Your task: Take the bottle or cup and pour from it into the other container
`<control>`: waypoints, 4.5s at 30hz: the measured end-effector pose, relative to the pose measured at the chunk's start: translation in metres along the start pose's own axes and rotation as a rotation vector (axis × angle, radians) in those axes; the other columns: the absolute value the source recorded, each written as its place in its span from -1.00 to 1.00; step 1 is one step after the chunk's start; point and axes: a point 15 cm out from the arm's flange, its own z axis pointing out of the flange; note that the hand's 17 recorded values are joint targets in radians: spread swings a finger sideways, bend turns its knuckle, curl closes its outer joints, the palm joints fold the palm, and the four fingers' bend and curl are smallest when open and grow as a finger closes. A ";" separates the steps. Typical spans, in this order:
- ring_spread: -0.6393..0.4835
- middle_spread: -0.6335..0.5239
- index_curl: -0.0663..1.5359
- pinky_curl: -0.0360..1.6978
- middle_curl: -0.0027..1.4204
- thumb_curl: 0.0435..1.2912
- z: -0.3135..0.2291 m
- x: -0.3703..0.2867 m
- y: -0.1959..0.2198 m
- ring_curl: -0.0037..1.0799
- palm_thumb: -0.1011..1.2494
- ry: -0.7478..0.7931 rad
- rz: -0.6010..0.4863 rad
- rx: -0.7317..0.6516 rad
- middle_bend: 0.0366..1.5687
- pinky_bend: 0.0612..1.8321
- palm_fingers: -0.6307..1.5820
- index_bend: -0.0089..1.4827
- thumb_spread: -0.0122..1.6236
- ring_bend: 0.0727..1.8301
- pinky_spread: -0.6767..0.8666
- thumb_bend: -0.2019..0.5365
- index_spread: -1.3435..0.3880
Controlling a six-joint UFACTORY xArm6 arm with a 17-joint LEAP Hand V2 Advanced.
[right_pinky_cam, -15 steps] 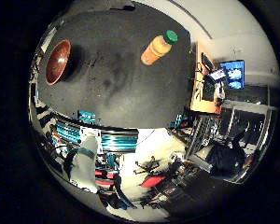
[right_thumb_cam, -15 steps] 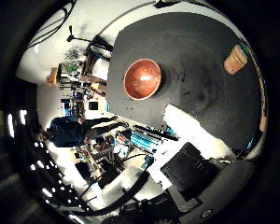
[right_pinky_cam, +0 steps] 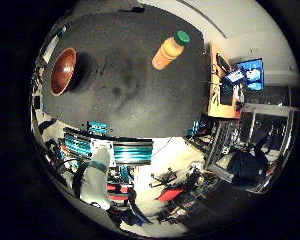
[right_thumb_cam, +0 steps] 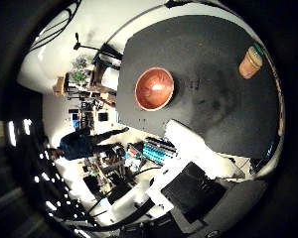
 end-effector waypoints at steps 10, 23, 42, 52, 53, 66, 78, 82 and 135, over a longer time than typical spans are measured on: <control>0.39 0.06 -0.57 -0.96 -0.50 -0.54 -0.025 0.042 -0.016 -0.57 -0.02 -0.123 0.101 0.196 -0.73 -0.13 -0.19 -0.78 0.29 -0.60 0.43 -0.53 0.15; 0.40 0.14 -0.58 -0.97 -0.50 -0.58 -0.021 0.131 -0.023 -0.57 -0.13 -0.274 0.234 0.402 -0.67 -0.04 -0.24 -0.78 0.26 -0.53 0.42 -0.53 0.22; 0.38 0.14 -0.57 -0.97 -0.51 -0.57 0.071 0.245 -0.022 -0.58 -0.09 -0.530 0.351 0.573 -0.62 -0.02 -0.25 -0.77 0.26 -0.50 0.43 -0.51 0.26; 0.35 0.12 -0.56 -0.97 -0.50 -0.55 0.126 0.278 -0.028 -0.59 -0.03 -0.579 0.390 0.607 -0.60 -0.07 -0.25 -0.78 0.27 -0.48 0.42 -0.51 0.27; 0.35 0.12 -0.56 -0.97 -0.50 -0.55 0.132 0.282 -0.028 -0.59 -0.02 -0.574 0.393 0.610 -0.60 -0.07 -0.25 -0.78 0.28 -0.48 0.42 -0.51 0.27; 0.33 0.13 -0.57 -0.96 -0.50 -0.55 0.153 0.287 -0.057 -0.59 -0.02 -0.596 0.379 0.642 -0.59 -0.06 -0.27 -0.78 0.28 -0.44 0.40 -0.52 0.28; 0.35 0.15 -0.57 -0.96 -0.50 -0.55 0.188 0.270 -0.075 -0.60 -0.02 -0.632 0.364 0.591 -0.58 -0.06 -0.27 -0.78 0.27 -0.42 0.40 -0.52 0.29; 0.32 0.16 -0.57 -0.96 -0.50 -0.56 0.192 0.265 -0.077 -0.60 -0.02 -0.640 0.358 0.580 -0.57 -0.03 -0.27 -0.78 0.26 -0.42 0.40 -0.52 0.29; -0.13 -0.05 0.02 -0.43 -0.04 0.11 0.193 0.148 -0.111 0.05 0.79 -0.841 0.105 0.404 0.67 0.57 0.63 0.48 -0.33 0.55 -0.39 -0.49 0.35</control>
